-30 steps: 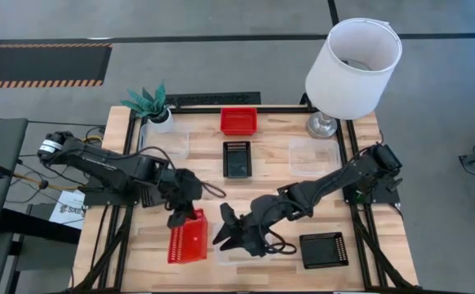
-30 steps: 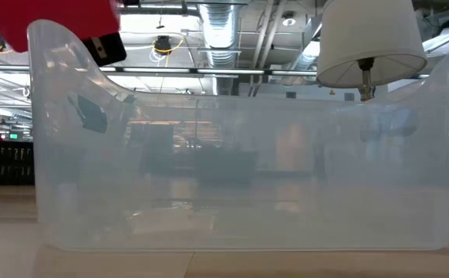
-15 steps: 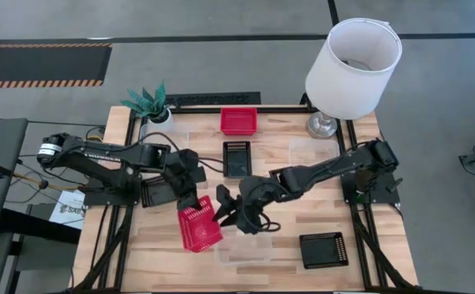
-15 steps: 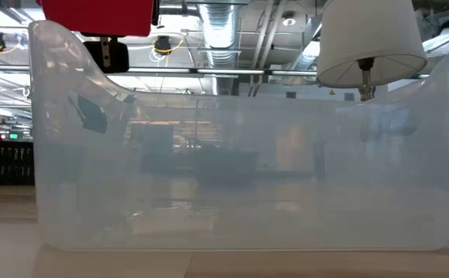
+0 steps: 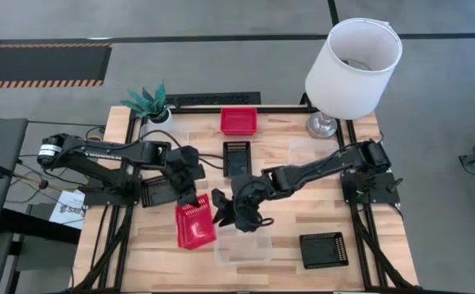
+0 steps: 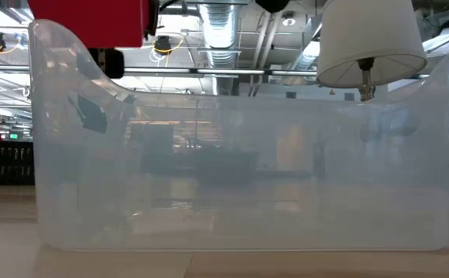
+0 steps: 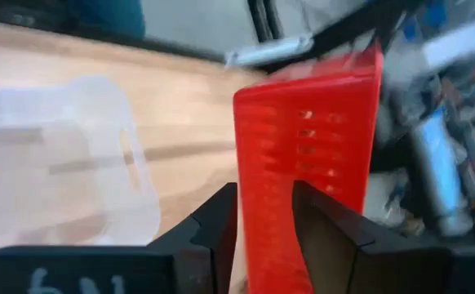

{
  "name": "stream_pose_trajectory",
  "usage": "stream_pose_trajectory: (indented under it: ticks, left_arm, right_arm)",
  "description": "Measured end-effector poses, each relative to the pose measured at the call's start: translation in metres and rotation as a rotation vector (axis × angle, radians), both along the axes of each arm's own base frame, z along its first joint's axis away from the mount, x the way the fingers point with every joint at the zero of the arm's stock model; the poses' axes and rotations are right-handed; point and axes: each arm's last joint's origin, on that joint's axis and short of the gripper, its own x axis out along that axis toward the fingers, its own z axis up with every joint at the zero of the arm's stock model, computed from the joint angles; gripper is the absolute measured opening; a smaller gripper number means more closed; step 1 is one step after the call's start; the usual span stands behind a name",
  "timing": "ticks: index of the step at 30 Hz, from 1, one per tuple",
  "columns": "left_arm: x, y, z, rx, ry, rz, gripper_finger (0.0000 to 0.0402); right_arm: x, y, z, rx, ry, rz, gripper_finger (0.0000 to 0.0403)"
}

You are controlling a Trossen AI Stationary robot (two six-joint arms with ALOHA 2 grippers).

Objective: Stack baskets by color
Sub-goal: Stack the bottom red bin on top of the top red bins

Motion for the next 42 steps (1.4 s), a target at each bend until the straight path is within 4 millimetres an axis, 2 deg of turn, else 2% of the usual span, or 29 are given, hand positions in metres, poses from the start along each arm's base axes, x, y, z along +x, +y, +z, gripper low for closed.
stream_pose_trajectory:
  ticks: [6,12,19,24,29,39,42]
  left_arm:
    - [-0.008,-0.004,-0.005,0.008,0.092,-0.024,0.0]
    - [-0.009,-0.008,-0.005,0.014,0.102,-0.038,0.0]
    - [-0.006,-0.008,-0.01,0.02,0.127,-0.025,0.0]
    - [0.002,-0.01,-0.018,-0.039,0.144,-0.066,0.0]
    - [0.003,-0.011,-0.022,-0.041,0.155,-0.098,0.0]
    - [0.006,-0.009,-0.021,0.019,0.083,-0.128,0.0]
    - [0.007,-0.008,-0.02,0.033,0.06,-0.14,0.0]
  right_arm:
    - [-0.004,-0.003,0.006,-0.024,-0.002,-0.063,0.0139]
    - [-0.001,-0.004,0.012,-0.04,-0.067,-0.111,0.0162]
    - [0.012,0.003,-0.006,-0.086,-0.113,-0.046,0.0184]
    - [0.022,0.009,-0.023,-0.129,-0.085,-0.024,0.0179]
    - [0.024,0.009,-0.023,-0.13,-0.101,-0.021,0.0147]
    - [0.023,0.007,-0.023,-0.022,-0.059,0.046,0.0029]
    - [0.022,0.005,-0.024,-0.005,-0.039,0.066,0.0009]
